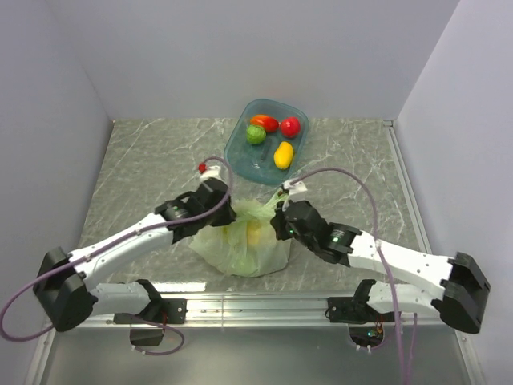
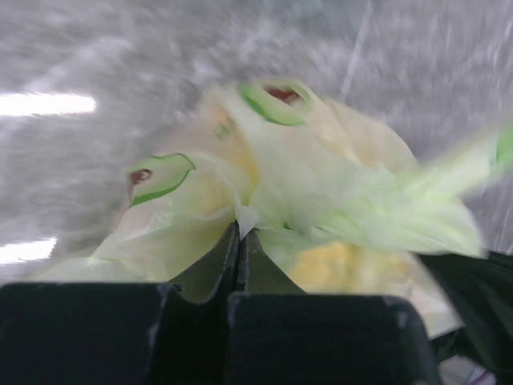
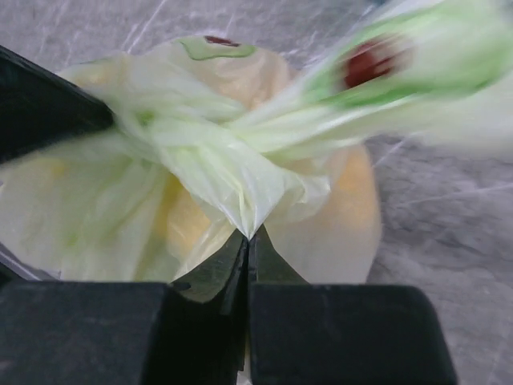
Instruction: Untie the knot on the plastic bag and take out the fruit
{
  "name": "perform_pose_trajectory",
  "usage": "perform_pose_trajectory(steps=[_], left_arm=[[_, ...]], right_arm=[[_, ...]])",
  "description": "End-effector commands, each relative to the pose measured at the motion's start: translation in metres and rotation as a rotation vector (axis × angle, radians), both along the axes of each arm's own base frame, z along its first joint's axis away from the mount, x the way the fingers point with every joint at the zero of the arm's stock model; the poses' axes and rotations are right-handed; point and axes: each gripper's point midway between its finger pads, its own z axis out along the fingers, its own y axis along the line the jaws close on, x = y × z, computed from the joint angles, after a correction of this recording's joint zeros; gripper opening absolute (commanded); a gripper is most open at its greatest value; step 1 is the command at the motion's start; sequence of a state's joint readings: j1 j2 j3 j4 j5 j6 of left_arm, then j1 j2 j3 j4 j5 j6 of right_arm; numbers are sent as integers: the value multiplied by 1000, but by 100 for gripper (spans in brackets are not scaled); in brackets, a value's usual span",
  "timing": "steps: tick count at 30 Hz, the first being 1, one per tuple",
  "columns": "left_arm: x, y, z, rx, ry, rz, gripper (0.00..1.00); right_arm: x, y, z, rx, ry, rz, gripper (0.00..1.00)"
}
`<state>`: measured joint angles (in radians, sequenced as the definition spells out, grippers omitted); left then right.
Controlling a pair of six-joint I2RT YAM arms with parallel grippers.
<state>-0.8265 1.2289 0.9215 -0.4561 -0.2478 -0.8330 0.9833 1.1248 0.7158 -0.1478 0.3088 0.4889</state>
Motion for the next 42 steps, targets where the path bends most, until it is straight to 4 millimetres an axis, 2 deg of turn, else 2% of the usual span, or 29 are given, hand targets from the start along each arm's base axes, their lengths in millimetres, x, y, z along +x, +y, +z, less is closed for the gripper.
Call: perform_pose_trajectory(steps=[1, 2, 3, 4, 6, 7, 10, 12, 13, 14, 15, 16, 17, 18, 19, 21, 24, 26, 29, 32, 36, 37, 38, 41, 42], left_arm=[[14, 49, 10, -12, -40, 106, 1], [23, 72, 20, -41, -69, 164, 1], [23, 80, 20, -63, -67, 169, 1], [29, 101, 16, -64, -66, 227, 1], [28, 117, 21, -80, -83, 253, 0], [31, 130, 19, -79, -80, 292, 1], [33, 141, 18, -91, -70, 321, 1], [35, 136, 23, -98, -93, 280, 1], [37, 127, 32, -124, -109, 234, 6], [37, 123, 38, -122, -127, 189, 13], [37, 118, 44, -134, -137, 162, 23], [35, 111, 58, -162, -159, 115, 46], [32, 110, 70, -163, -194, 90, 58], [28, 110, 79, -165, -210, 84, 70], [23, 110, 92, -166, -226, 76, 88], [11, 116, 117, -180, -269, 90, 98], [-10, 115, 125, -236, -221, 119, 99], [-21, 106, 123, -305, -164, 138, 99], [-27, 94, 113, -352, -112, 171, 98], [-26, 78, 102, -341, -83, 175, 95], [-18, 51, 87, -312, -45, 148, 95], [-16, 42, 86, -312, -52, 135, 96], [-12, 38, 77, -290, -35, 143, 96], [-3, 30, 63, -277, -27, 167, 96], [-2, 28, 59, -283, -18, 164, 96]], right_arm=[[10, -41, 16, 15, -66, -125, 0], [15, -57, 14, 18, -61, -172, 0], [16, -67, 23, 68, -70, -199, 0], [13, -74, 13, 80, -44, -201, 0], [17, -96, 17, 138, -47, -273, 0], [14, -101, 10, 147, -31, -277, 0], [9, -106, 10, 188, -18, -286, 0], [5, -100, 15, 187, -22, -234, 6], [2, -96, 18, 185, -18, -204, 11], [-3, -90, 22, 186, -15, -158, 30], [-7, -90, 25, 147, -29, -118, 41], [-13, -82, 42, 149, -57, -68, 51], [-14, -82, 51, 132, -77, -54, 70], [-20, -86, 52, 75, -80, -25, 75], [-23, -82, 77, 86, -115, 5, 79], [-25, -83, 103, 50, -146, 36, 86], [-22, -76, 121, -16, -162, 96, 88], [-15, -70, 123, -59, -164, 116, 88], [4, -51, 124, -101, -186, 146, 87], [21, -32, 114, -150, -179, 185, 81], [43, 0, 95, -172, -142, 229, 81], [46, 5, 92, -165, -131, 235, 81], [49, 9, 88, -164, -121, 241, 81], [56, 20, 70, -174, -95, 243, 81], [59, 21, 58, -179, -79, 234, 78]])
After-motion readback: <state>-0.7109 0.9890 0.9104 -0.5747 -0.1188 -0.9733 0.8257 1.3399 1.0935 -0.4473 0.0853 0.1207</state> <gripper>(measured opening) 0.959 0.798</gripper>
